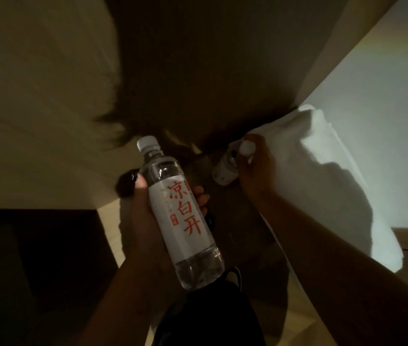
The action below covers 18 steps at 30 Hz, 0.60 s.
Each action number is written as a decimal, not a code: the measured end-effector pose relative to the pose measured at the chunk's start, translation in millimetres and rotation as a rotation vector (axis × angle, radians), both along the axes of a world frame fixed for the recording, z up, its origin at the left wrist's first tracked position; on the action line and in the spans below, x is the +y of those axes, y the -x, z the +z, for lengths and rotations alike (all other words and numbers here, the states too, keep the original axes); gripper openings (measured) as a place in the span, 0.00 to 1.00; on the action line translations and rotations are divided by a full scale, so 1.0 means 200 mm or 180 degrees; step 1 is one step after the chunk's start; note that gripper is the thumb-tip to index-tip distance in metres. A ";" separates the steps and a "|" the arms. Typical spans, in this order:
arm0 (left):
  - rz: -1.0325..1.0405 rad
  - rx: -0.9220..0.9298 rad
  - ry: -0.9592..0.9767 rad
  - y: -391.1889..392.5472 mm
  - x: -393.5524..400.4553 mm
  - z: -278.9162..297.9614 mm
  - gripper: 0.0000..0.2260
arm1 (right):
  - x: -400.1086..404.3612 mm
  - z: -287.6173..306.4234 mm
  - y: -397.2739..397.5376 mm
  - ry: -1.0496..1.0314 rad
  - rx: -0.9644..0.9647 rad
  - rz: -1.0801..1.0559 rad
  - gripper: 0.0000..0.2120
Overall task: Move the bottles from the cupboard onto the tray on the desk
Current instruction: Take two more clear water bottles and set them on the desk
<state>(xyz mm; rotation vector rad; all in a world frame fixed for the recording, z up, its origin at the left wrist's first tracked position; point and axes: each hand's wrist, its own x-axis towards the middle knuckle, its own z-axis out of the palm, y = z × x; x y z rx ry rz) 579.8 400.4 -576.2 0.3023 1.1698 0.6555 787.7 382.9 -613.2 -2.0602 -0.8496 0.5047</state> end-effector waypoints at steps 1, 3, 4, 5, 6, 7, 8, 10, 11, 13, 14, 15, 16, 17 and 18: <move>0.0056 -0.0200 0.0030 -0.02 0.00 0.01 0.40 | -0.01 0.03 0.00 -0.0092 -0.0048 -0.0015 0.12; 0.0046 -0.0445 0.0038 -0.05 -0.02 0.10 0.39 | -0.03 0.17 0.01 -0.0132 0.0001 -0.0159 0.12; -0.0017 -0.0457 0.0023 -0.06 -0.02 0.13 0.37 | -0.04 0.24 0.02 -0.0185 -0.0003 -0.0174 0.13; 0.0022 -0.0494 -0.0020 -0.07 0.00 0.19 0.35 | -0.05 0.31 0.02 -0.0257 0.0001 -0.0197 0.14; 0.0012 -0.0529 -0.0068 -0.09 0.00 0.24 0.30 | -0.07 0.39 0.02 -0.0307 0.0073 -0.0191 0.15; 0.0012 -0.0490 -0.0156 -0.10 0.00 0.32 0.25 | -0.09 0.47 0.02 -0.0354 0.0040 -0.0186 0.15; 0.0044 -0.0335 -0.0282 -0.11 -0.01 0.40 0.21 | -0.11 0.57 0.03 -0.0369 0.0072 -0.0204 0.15; 0.0114 -0.0206 -0.0626 -0.06 -0.02 0.54 0.19 | -0.13 0.77 0.07 -0.0441 0.0010 -0.0261 0.15; 0.0094 -0.0294 -0.0700 -0.06 -0.03 0.58 0.22 | -0.15 0.87 0.08 -0.0527 -0.0058 -0.0266 0.15; -0.0132 -0.0142 -0.0860 -0.06 -0.06 0.66 0.23 | -0.18 1.09 0.09 -0.0714 -0.0183 -0.0225 0.14; -0.0234 -0.0315 -0.0824 -0.05 -0.08 0.71 0.27 | -0.21 1.19 0.09 -0.0759 -0.0263 -0.0195 0.14; -0.0302 -0.0712 -0.0757 -0.05 -0.10 0.79 0.33 | -0.23 1.30 0.09 -0.0822 -0.0377 -0.0162 0.14; -0.0281 -0.1097 -0.0509 -0.06 -0.11 0.86 0.35 | -0.26 1.40 0.09 -0.0907 -0.0486 -0.0139 0.14; -0.0212 -0.1297 -0.0402 -0.06 -0.13 0.91 0.33 | -0.30 1.50 0.09 -0.1000 -0.0558 -0.0127 0.14; -0.0284 -0.1453 -0.0316 -0.05 -0.15 0.96 0.30 | -0.34 1.60 0.09 -0.1081 -0.0591 -0.0127 0.14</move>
